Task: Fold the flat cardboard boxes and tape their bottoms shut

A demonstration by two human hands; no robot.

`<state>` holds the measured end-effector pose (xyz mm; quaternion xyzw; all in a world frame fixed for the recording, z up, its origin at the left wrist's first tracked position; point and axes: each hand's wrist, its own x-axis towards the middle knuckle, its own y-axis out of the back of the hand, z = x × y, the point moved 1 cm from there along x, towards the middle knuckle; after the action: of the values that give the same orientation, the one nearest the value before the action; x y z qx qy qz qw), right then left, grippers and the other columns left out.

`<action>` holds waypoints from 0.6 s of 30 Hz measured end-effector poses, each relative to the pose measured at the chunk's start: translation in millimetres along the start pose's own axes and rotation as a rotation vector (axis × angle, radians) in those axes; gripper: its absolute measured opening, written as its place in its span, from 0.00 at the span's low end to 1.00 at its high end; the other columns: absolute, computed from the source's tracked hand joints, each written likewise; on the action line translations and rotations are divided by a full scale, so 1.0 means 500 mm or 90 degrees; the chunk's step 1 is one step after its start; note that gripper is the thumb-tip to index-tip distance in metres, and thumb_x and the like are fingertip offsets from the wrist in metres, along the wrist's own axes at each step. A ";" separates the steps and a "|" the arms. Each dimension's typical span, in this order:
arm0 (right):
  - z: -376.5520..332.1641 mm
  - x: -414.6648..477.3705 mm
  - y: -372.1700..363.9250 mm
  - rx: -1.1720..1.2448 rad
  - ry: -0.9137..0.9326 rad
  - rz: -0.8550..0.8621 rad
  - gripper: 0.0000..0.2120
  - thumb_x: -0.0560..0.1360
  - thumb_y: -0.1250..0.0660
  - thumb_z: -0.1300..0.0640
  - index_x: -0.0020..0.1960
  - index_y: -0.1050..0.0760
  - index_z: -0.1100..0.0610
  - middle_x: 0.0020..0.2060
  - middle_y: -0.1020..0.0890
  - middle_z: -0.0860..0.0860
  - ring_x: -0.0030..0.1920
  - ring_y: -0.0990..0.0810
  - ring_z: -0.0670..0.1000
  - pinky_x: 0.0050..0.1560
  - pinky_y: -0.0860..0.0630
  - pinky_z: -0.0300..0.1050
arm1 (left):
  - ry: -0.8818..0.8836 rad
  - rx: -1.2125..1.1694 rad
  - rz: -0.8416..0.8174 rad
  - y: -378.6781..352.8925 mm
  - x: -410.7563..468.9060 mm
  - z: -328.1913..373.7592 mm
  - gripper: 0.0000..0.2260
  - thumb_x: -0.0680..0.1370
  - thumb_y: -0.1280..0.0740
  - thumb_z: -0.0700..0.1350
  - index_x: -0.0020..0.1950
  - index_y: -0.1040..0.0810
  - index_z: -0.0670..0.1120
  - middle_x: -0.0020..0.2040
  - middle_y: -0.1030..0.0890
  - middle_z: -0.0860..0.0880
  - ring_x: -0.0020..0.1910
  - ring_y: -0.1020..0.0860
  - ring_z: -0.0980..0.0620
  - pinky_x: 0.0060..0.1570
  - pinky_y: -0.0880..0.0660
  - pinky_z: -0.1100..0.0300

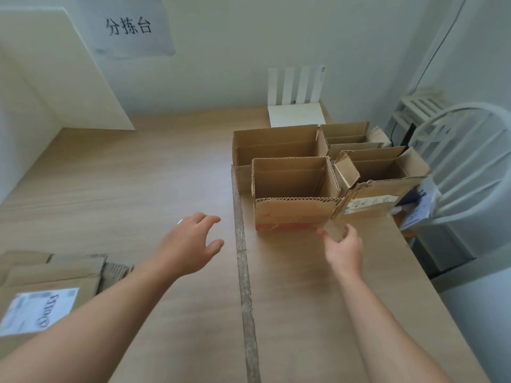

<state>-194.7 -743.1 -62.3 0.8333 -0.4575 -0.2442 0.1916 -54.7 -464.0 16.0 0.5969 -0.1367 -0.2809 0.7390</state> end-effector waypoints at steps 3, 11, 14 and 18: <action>-0.020 -0.056 0.013 -0.043 0.045 -0.025 0.30 0.77 0.30 0.45 0.72 0.32 0.60 0.66 0.26 0.59 0.66 0.27 0.59 0.65 0.32 0.50 | -0.007 0.011 0.009 0.014 -0.058 -0.016 0.24 0.80 0.37 0.57 0.75 0.34 0.53 0.71 0.31 0.53 0.69 0.32 0.51 0.63 0.30 0.56; -0.129 -0.360 -0.075 -0.353 0.444 -0.263 0.16 0.81 0.40 0.47 0.62 0.24 0.54 0.61 0.25 0.51 0.62 0.26 0.54 0.60 0.28 0.51 | 0.062 0.080 0.030 0.083 -0.275 -0.124 0.20 0.80 0.39 0.54 0.72 0.33 0.53 0.68 0.28 0.53 0.64 0.28 0.49 0.55 0.28 0.55; -0.173 -0.492 -0.103 -0.435 0.545 -0.272 0.17 0.82 0.42 0.46 0.65 0.27 0.53 0.63 0.25 0.51 0.63 0.27 0.56 0.59 0.30 0.51 | 0.088 0.094 0.047 0.114 -0.384 -0.178 0.19 0.80 0.39 0.54 0.71 0.31 0.52 0.66 0.27 0.52 0.63 0.27 0.48 0.56 0.29 0.54; -0.218 -0.651 -0.134 -0.532 0.667 -0.238 0.18 0.83 0.45 0.46 0.65 0.28 0.55 0.60 0.25 0.53 0.59 0.27 0.58 0.56 0.30 0.53 | 0.119 0.113 0.067 0.145 -0.527 -0.259 0.20 0.80 0.39 0.52 0.71 0.30 0.50 0.68 0.27 0.51 0.65 0.28 0.47 0.60 0.29 0.54</action>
<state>-236.7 -419.8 65.0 0.7625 -0.0214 0.0054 0.6467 -178.8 -198.2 88.2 0.6754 -0.1225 -0.1716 0.7067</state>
